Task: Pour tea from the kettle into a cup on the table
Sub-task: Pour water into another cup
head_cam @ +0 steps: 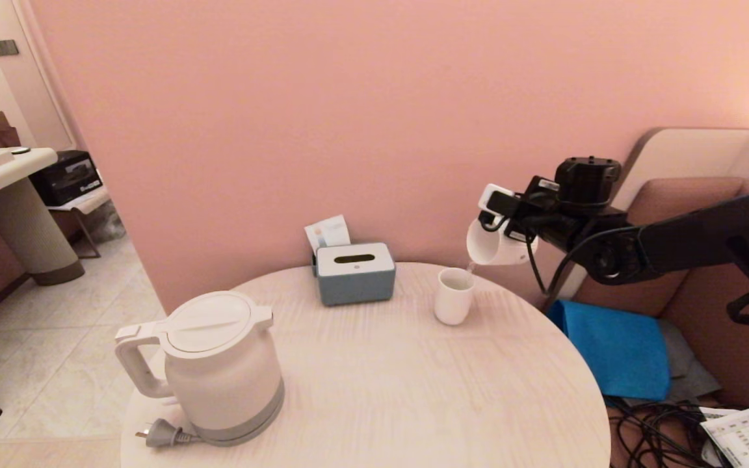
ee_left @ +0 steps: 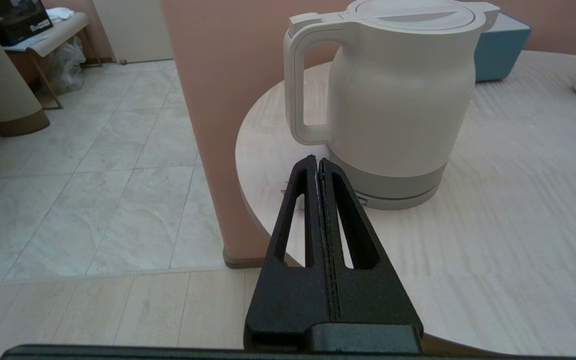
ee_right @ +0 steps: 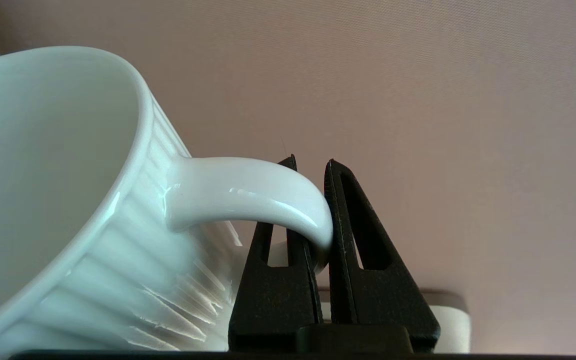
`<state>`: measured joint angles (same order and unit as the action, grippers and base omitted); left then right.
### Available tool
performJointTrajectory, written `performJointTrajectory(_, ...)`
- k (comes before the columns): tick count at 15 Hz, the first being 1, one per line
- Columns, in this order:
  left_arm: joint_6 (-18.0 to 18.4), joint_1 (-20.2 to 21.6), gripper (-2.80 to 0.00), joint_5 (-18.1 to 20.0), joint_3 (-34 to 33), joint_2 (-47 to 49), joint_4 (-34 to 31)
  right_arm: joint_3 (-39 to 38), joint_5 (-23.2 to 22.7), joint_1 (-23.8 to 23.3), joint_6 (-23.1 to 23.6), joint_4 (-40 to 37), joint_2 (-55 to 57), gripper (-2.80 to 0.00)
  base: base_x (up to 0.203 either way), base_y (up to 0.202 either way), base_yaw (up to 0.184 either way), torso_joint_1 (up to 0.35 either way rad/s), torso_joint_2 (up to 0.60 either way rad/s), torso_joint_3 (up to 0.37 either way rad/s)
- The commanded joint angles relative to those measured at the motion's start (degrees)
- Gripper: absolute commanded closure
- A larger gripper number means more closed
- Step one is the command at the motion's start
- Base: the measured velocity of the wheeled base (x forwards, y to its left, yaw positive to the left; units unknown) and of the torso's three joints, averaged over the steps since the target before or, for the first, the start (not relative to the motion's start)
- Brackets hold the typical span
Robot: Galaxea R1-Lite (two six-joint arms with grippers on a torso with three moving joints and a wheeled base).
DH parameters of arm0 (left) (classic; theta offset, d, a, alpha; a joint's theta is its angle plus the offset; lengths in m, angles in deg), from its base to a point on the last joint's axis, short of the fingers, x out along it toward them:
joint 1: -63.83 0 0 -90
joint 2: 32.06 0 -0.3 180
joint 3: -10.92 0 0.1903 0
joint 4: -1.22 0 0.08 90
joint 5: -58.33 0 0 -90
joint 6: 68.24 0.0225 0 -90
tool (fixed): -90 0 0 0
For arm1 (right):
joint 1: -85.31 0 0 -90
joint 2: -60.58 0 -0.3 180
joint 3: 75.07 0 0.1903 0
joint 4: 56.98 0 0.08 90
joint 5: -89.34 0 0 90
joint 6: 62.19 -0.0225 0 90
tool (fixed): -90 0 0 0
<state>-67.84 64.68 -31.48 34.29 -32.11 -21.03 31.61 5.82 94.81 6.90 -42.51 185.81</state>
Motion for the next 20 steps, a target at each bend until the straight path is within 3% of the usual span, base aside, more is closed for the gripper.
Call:
performJointTrajectory(1, 0.04, 0.03, 0.00, -0.01, 0.00, 0.05, 0.02, 0.45, 0.03, 0.22, 0.81, 0.22, 0.11, 0.00, 0.000, 0.000, 0.000, 0.000, 0.00, 0.000)
performJointTrajectory(20, -0.05, 0.03, 0.00, -0.01, 0.00, 0.05, 0.02, 8.53, 1.00, 2.10, 4.22, -4.18, -0.07, 0.00, 0.000, 0.000, 0.000, 0.000, 0.00, 0.000)
